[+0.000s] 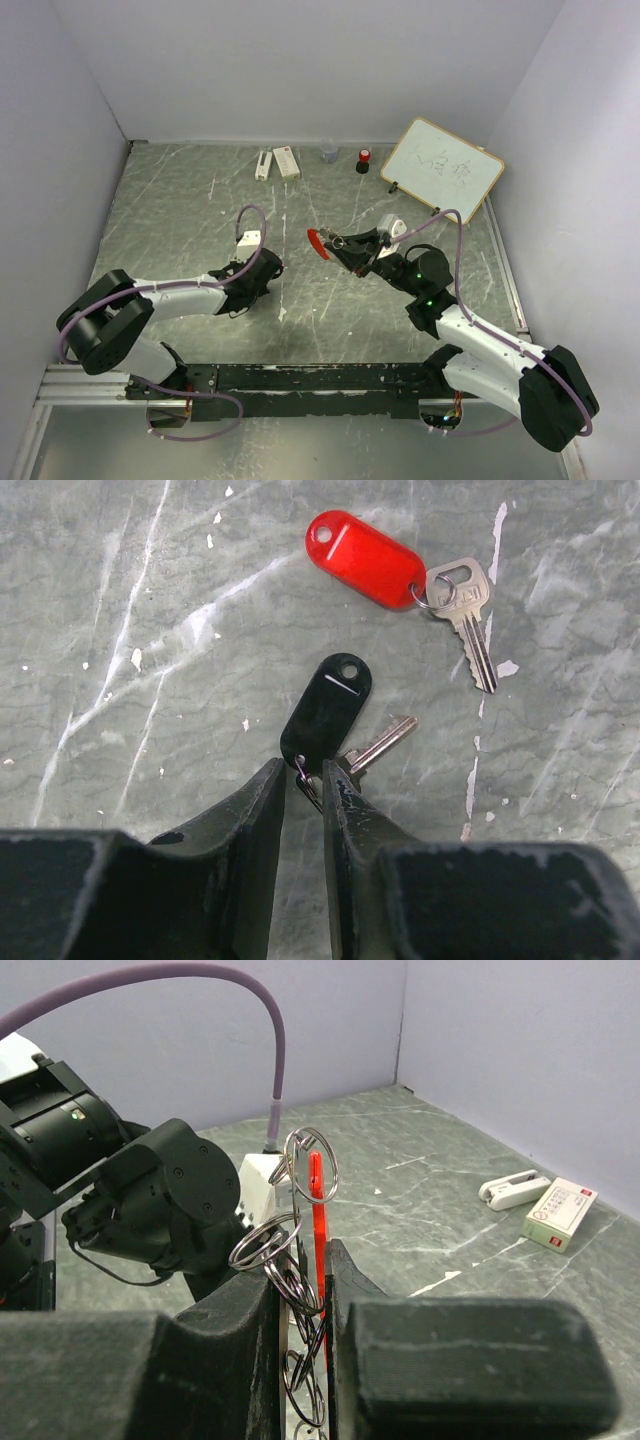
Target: Put the keys on the keyring
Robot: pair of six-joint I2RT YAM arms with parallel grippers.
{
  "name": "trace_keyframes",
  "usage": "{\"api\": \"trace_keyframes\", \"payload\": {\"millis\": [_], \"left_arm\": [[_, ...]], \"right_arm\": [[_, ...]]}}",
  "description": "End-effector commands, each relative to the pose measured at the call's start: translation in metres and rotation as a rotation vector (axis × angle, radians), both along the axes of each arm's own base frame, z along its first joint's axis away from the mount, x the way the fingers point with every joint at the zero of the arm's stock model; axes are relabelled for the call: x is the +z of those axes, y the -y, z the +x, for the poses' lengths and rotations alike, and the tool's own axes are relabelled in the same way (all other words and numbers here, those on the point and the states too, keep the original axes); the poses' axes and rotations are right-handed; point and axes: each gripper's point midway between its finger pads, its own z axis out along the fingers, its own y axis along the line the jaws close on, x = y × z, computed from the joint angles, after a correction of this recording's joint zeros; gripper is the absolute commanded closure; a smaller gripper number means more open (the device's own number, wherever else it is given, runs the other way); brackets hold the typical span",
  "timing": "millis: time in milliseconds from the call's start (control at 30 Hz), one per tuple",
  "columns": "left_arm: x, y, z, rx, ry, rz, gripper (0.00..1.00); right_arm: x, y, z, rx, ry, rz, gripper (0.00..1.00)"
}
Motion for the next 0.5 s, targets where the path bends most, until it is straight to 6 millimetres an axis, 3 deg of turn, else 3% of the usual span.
{"api": "trace_keyframes", "payload": {"millis": [0, 67, 167, 300, 467], "left_arm": [[0.009, 0.004, 0.008, 0.012, 0.04, -0.006, 0.69], [0.009, 0.003, 0.007, 0.014, 0.04, -0.006, 0.71], [0.011, 0.003, 0.006, 0.012, 0.046, -0.015, 0.92], [0.019, 0.002, 0.005, -0.002, 0.067, -0.034, 0.93], [0.056, 0.019, 0.006, -0.137, 0.152, -0.115, 0.93]], "right_arm": [[0.009, 0.003, 0.001, -0.01, 0.035, 0.021, 1.0], [0.008, 0.003, 0.001, -0.01, 0.034, 0.02, 1.0], [0.008, 0.003, 0.001, -0.01, 0.033, 0.02, 1.0], [0.007, 0.003, 0.001, -0.009, 0.031, 0.02, 1.0], [0.009, 0.002, 0.003, -0.015, 0.02, 0.012, 1.0]]}}
